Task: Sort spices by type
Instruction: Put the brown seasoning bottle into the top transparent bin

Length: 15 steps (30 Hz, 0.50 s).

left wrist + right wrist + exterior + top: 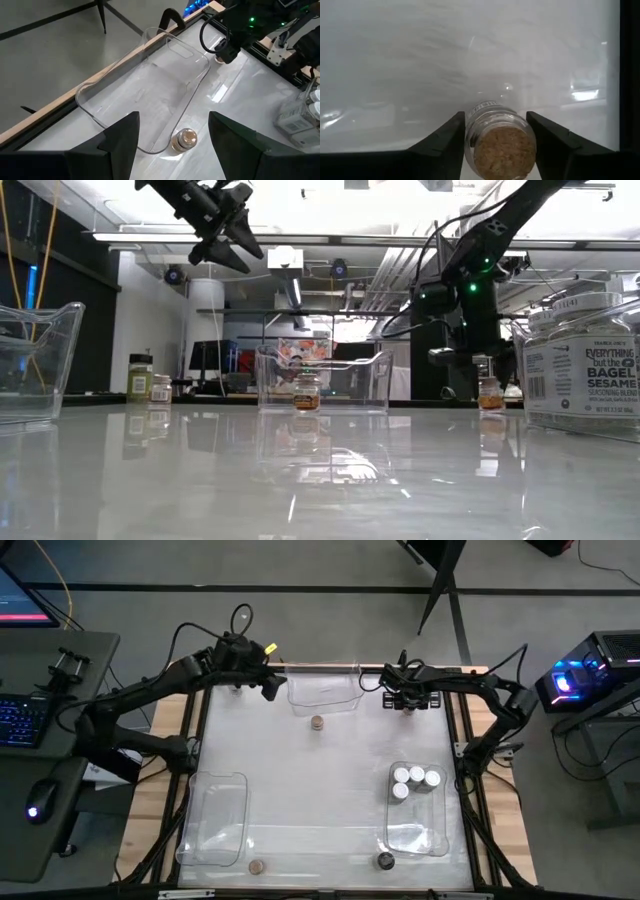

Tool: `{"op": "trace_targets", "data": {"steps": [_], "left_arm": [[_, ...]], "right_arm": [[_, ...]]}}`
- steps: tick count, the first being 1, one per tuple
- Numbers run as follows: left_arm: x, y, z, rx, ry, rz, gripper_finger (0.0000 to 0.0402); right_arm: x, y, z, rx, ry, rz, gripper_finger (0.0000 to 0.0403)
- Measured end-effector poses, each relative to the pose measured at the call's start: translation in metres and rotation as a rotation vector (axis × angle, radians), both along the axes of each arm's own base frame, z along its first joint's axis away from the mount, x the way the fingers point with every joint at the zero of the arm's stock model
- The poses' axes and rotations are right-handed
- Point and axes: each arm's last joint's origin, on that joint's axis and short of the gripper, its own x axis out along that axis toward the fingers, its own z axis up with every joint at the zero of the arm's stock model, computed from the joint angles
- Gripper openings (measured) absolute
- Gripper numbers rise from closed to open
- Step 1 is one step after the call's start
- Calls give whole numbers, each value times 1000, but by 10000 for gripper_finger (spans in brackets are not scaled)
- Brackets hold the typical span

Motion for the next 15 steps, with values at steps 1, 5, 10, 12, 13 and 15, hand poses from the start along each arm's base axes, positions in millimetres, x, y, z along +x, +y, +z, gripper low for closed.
{"op": "trace_targets", "data": {"steps": [1,5,10,12,13,15], "left_arm": [[0,0,0,0,0,0,226],[0,0,0,-1,0,1,226],[0,0,0,0,0,0,226],[0,0,0,-1,1,0,226],[0,0,0,-4,5,0,226],[-1,-2,-2,-16,20,-4,226]], "right_arm": [[0,0,0,3,6,15,181],[0,0,4,37,38,89,181],[10,-10,47,-65,10,174,172],[19,-17,71,-146,-62,194,172],[25,-22,84,-196,-113,203,172],[37,-31,111,-292,-232,245,172]]}}
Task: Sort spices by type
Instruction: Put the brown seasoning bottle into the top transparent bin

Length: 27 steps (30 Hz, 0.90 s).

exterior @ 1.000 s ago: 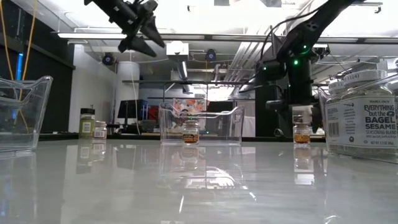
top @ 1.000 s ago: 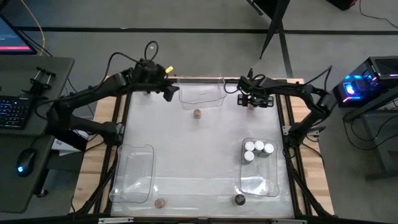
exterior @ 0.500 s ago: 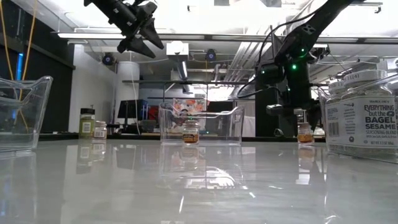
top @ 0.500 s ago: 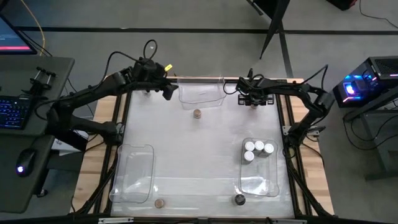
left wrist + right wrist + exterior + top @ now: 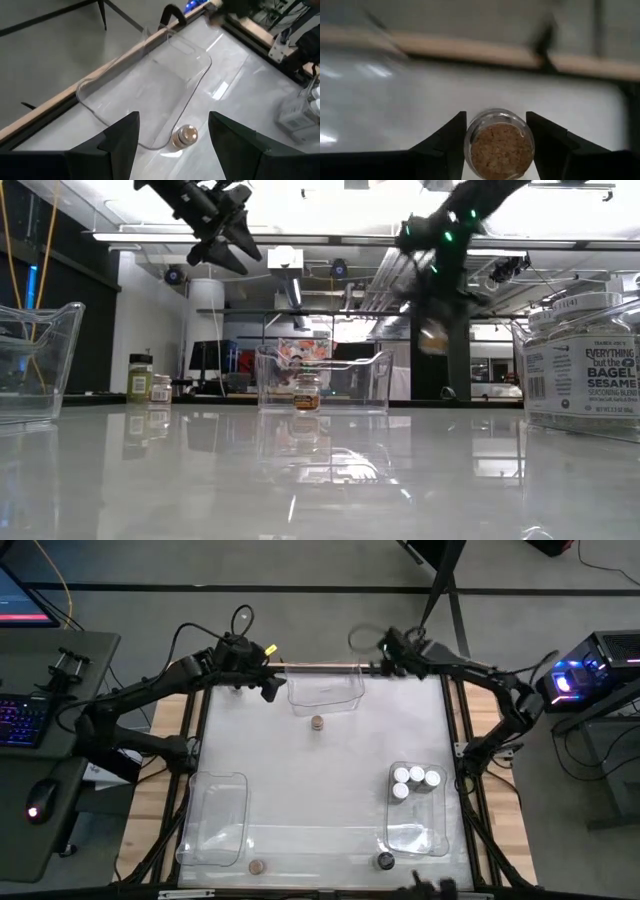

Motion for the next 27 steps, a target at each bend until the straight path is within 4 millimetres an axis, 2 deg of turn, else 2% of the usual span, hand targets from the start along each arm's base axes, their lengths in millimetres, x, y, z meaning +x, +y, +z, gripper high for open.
{"op": "trace_targets", "data": {"steps": [3,5,7,11,16,20,27], "left_arm": [[0,-4,-2,-18,26,-18,226],[0,-8,-4,-30,45,-32,226],[0,-12,-5,-39,61,-46,225],[-1,-20,-5,-50,84,-73,225],[-1,-29,-3,-47,89,-96,225],[0,-33,-3,-62,85,-97,225],[2,-38,-3,-61,90,-121,225]], "right_arm": [[22,-10,28,-96,-158,129,172],[38,-15,35,-114,-178,221,172],[53,-18,31,-90,-115,292,172],[76,-21,11,31,46,399,172],[100,-9,-2,82,84,518,172],[108,6,-7,107,113,583,172],[106,20,-11,156,214,621,172]]}}
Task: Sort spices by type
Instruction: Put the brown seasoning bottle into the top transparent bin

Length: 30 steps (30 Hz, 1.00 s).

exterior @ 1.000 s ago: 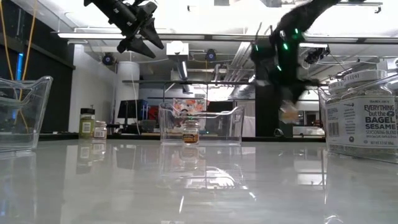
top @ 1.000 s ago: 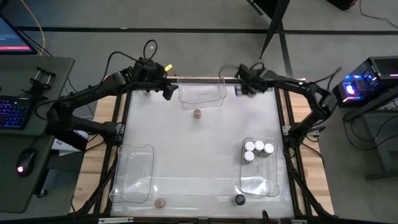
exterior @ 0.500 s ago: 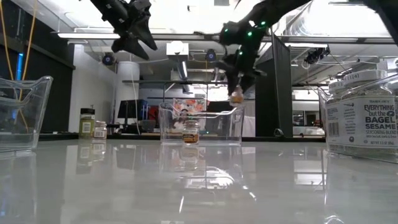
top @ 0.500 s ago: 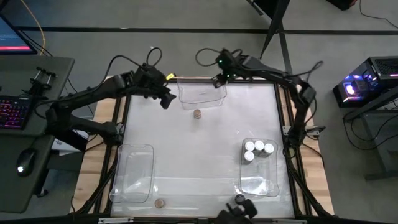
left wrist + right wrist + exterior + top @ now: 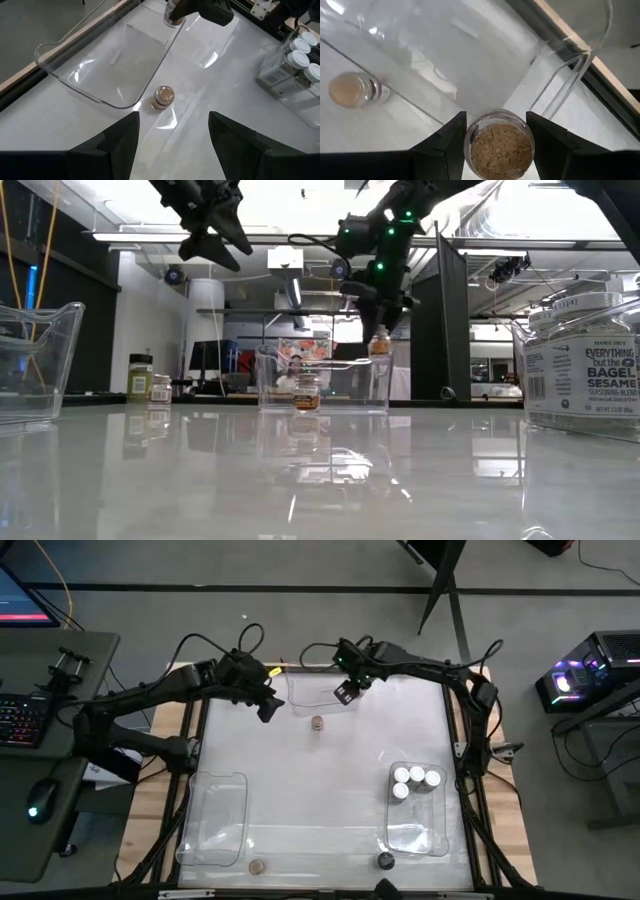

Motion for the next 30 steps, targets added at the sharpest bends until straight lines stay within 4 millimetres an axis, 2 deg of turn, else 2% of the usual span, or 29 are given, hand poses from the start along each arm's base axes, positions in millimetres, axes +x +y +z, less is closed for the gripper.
{"op": "trace_targets", "data": {"steps": [16,20,24,30], "left_arm": [[-3,-2,-4,-20,52,0,225],[-3,-2,-4,-15,52,-4,225],[-3,-1,-3,-1,53,-18,225],[-3,-1,-3,0,52,-19,225]], "right_arm": [[11,25,0,53,-12,108,172],[16,12,4,-26,-85,148,172],[17,-7,4,-137,-85,306,172],[14,-30,-17,-162,15,535,172]]}}
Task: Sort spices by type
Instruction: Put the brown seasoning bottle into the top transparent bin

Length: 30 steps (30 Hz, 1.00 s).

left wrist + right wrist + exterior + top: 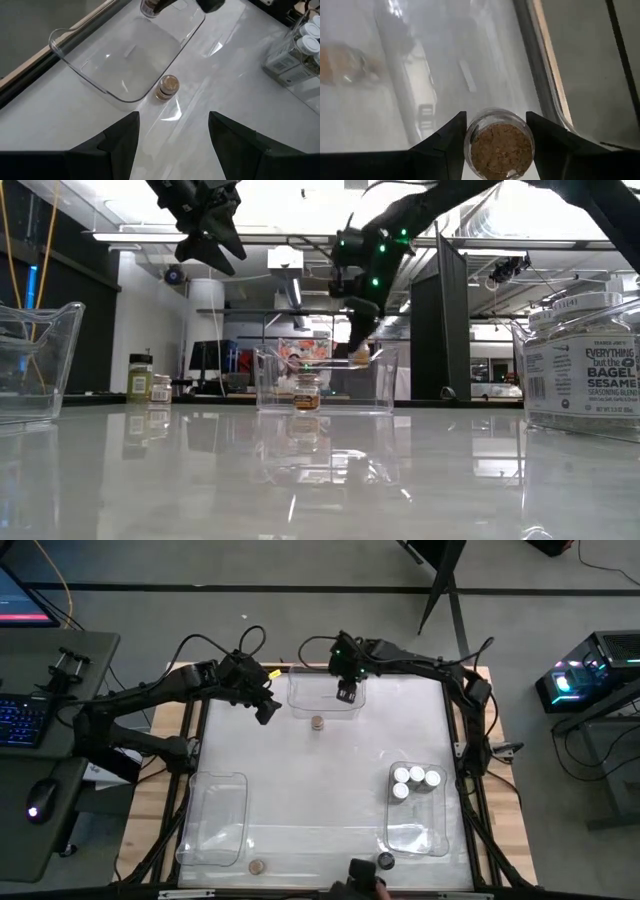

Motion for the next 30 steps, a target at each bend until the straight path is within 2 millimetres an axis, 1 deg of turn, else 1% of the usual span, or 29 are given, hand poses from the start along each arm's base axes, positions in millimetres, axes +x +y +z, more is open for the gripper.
{"op": "trace_targets", "data": {"steps": [6,10,15,18,24,30], "left_arm": [[0,0,0,-1,0,-1,225],[0,0,0,0,-1,-1,225],[0,0,0,-1,-1,-1,225],[0,0,0,0,-1,-1,225],[0,0,0,-1,0,-1,225],[0,-1,0,-3,5,-2,225]], "right_arm": [[-2,-4,-16,43,71,19,172],[1,-6,-26,60,79,-17,172],[6,-10,-37,51,80,-99,197],[7,-12,-43,35,102,-113,200],[9,-14,-45,8,86,-149,197],[10,-14,-45,13,69,-172,205]]}}
